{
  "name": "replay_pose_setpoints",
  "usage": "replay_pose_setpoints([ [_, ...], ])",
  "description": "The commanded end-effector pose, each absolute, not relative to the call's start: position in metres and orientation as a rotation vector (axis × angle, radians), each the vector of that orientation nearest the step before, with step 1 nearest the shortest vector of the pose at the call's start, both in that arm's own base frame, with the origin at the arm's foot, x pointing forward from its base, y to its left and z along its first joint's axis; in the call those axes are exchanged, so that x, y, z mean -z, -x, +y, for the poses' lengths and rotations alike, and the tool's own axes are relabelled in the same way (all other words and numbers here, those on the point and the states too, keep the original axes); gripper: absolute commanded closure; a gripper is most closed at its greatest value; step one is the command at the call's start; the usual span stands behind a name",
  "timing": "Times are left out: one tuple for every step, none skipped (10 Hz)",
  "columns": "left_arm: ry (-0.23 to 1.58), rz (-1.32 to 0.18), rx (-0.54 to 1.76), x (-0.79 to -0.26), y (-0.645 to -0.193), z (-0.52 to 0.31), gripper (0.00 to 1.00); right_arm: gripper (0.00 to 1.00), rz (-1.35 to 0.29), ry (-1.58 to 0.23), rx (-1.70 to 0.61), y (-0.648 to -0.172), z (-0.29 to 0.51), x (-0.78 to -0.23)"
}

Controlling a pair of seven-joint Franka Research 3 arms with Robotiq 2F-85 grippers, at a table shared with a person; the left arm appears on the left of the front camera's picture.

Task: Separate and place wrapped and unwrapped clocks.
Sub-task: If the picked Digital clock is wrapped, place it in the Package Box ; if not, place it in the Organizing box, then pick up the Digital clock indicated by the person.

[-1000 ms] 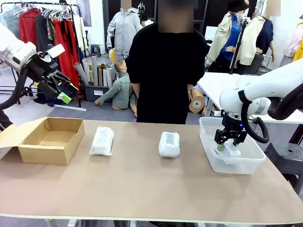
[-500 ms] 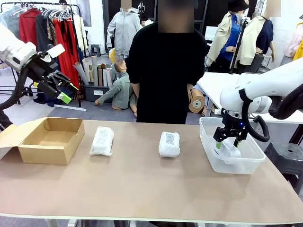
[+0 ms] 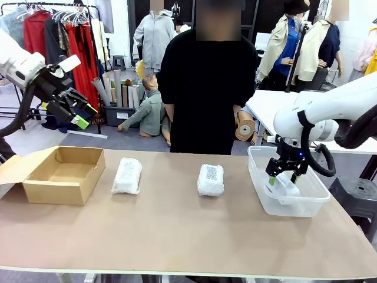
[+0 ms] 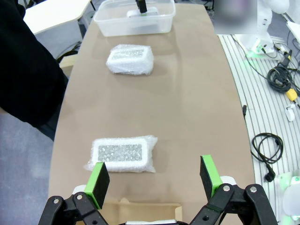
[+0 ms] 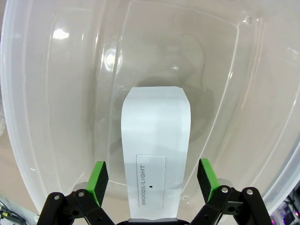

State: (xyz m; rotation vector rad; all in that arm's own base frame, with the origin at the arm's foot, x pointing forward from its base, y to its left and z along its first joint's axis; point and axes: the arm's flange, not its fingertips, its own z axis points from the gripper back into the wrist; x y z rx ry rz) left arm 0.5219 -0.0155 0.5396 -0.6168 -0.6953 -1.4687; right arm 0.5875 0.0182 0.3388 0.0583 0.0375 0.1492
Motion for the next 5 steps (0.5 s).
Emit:
replay_pose_setpoints([
  [0.615,-0.701,1.467,-0.5409,-0.5221,-0.0154,0.0,0.0,0.035,-0.059,-0.148,-0.5875,0.0184,-0.3402],
  [0.615,-0.701,1.467,-0.5409,-0.5221,-0.0154,0.0,0.0,0.035,-0.059,-0.148,-0.5875,0.0184,-0.3402],
  [0.615,-0.701,1.467,-0.5409,-0.5221,-0.0154,0.0,0.0,0.035,-0.059,-0.148,-0.5875,0.0184,-0.3402],
  [0.615,-0.701,1.467,-0.5409,-0.5221,-0.0154,0.0,0.0,0.035,-0.059,-0.148,-0.5875,0.0184,-0.3402],
  [0.615,-0.701,1.467,-0.5409,-0.5221,-0.0154,0.0,0.0,0.035,-0.059,-0.148,-0.5875,0.0184,-0.3402],
])
